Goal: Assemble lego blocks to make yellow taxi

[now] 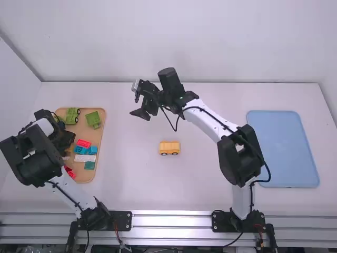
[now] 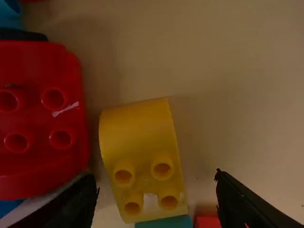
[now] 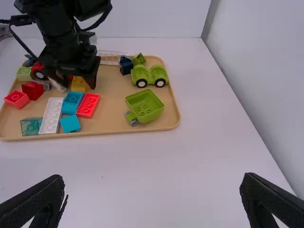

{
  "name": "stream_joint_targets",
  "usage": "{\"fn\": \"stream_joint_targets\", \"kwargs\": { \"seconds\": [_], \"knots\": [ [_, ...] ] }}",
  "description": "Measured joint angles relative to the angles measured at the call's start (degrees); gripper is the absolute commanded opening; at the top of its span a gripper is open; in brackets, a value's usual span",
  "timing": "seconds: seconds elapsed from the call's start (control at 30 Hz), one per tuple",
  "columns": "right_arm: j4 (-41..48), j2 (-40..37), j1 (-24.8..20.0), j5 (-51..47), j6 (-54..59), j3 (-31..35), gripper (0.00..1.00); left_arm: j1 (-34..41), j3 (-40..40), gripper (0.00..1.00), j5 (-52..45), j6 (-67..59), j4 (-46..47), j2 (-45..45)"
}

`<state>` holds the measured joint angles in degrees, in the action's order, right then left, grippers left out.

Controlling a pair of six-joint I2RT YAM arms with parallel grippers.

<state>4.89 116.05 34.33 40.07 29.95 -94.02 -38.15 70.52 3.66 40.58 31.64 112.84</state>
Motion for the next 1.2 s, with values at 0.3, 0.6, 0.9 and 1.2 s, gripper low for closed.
{"fn": "stream_joint_targets", "kwargs": {
  "seconds": [0.3,0.6,0.9,1.2],
  "knots": [
    [0.11,0.0,0.0,0.02,0.13,0.02,0.99,0.02,0.0,0.6,1.73,0.13,0.13,0.0],
    [0.13,0.0,0.0,0.0,0.11,0.02,0.99,0.04,-0.61,0.57,2.38,0.2,-2.49,0.0],
    [0.11,0.0,0.0,-0.02,0.17,0.0,0.99,0.11,-1.86,0.33,2.99,0.2,-2.29,0.0],
    [0.26,0.0,-0.13,-2.03,0.0,0.0,0.99,0.11,5.57,0.27,2.51,-4.22,6.73,0.42]
  ]
}}
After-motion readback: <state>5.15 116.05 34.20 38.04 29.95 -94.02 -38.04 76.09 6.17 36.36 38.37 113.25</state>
